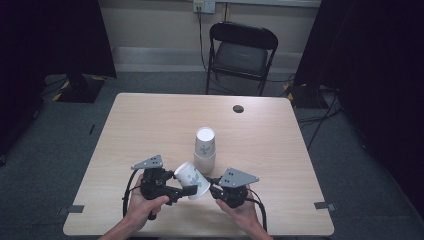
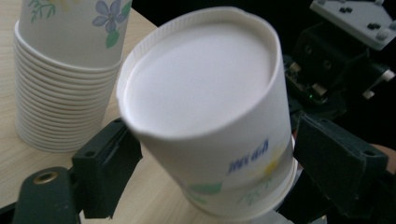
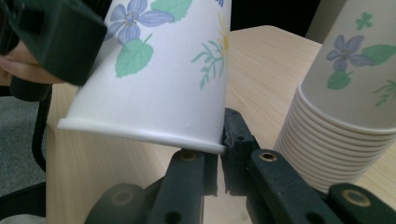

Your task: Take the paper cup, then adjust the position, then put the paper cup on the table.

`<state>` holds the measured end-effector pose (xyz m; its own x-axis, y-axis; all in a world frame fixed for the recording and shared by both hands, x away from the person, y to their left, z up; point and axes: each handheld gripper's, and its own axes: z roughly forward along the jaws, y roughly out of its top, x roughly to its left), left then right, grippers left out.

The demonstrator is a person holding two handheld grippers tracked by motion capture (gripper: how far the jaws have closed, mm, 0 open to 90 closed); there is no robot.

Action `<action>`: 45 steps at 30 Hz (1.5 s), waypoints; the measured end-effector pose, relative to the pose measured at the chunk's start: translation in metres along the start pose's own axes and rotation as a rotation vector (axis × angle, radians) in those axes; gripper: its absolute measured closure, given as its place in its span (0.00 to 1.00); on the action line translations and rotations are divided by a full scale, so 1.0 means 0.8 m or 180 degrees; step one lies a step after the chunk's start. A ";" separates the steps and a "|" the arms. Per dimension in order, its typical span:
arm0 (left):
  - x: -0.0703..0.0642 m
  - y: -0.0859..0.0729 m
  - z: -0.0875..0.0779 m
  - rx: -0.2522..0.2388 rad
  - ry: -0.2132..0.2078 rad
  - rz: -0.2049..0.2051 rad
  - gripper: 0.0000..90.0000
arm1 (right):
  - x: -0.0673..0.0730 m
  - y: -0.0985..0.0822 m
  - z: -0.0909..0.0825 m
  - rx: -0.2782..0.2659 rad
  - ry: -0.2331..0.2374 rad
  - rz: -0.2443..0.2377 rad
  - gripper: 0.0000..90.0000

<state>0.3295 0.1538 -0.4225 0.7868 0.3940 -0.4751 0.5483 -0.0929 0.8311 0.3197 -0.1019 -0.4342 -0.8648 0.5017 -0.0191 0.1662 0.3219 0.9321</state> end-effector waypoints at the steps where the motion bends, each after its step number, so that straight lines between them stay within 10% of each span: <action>1: 0.000 -0.001 0.000 -0.0014 0.0009 0.0001 0.15 | -0.002 0.000 -0.001 0.0002 -0.0011 0.0001 0.96; 18: 0.011 -0.004 -0.010 0.0065 0.0529 0.0578 0.18 | -0.039 0.004 -0.013 0.0255 -0.0102 0.0370 0.96; 45: -0.013 -0.009 0.008 0.0446 0.0623 0.1437 0.23 | -0.026 -0.022 0.015 0.1261 0.0471 0.0318 0.97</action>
<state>0.3193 0.1444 -0.4257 0.8936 0.4489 -0.0036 0.2094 -0.4096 0.8879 0.3408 -0.1083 -0.4544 -0.8891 0.4349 0.1430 0.3965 0.5754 0.7153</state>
